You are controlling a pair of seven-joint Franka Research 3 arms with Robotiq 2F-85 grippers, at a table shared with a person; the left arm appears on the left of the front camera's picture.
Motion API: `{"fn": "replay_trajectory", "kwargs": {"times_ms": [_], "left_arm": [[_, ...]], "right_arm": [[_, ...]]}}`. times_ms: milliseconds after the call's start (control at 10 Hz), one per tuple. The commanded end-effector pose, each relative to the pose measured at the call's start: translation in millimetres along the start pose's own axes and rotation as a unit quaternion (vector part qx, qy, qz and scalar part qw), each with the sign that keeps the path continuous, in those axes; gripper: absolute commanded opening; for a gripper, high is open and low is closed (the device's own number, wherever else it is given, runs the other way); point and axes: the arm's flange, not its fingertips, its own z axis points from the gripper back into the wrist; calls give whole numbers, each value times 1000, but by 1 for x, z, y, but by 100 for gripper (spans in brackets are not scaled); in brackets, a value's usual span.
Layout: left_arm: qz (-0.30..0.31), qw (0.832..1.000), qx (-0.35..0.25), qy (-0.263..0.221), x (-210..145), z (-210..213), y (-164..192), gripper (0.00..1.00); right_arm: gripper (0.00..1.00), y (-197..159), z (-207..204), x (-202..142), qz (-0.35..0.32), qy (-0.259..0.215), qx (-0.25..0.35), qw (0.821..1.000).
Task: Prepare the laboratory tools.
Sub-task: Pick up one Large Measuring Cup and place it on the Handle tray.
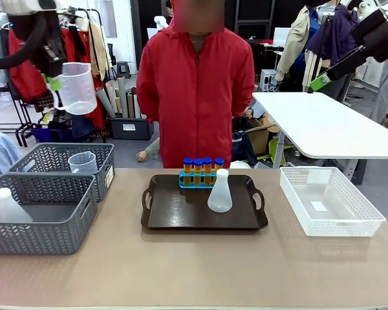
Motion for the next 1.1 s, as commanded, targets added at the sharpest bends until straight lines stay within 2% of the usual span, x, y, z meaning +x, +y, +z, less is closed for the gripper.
{"fn": "replay_trajectory", "kwargs": {"times_ms": [0, 500, 800, 1000], "left_arm": [[-82, 997, -13, -10, 10, -3, -19, 0], [-238, 970, -56, -6, 75, -45, -88, 0], [-269, 961, -69, -8, 86, -78, -107, 0], [-258, 963, -80, -8, 91, -89, -108, 0]], "right_arm": [[100, 0, 1, 0, 3, -3, 2, 1000], [100, 0, 1, 0, 3, -3, 2, 1000], [100, 0, 1, 0, 3, -3, 2, 1000], [100, 0, 1, 0, 3, -3, 2, 1000]]}}
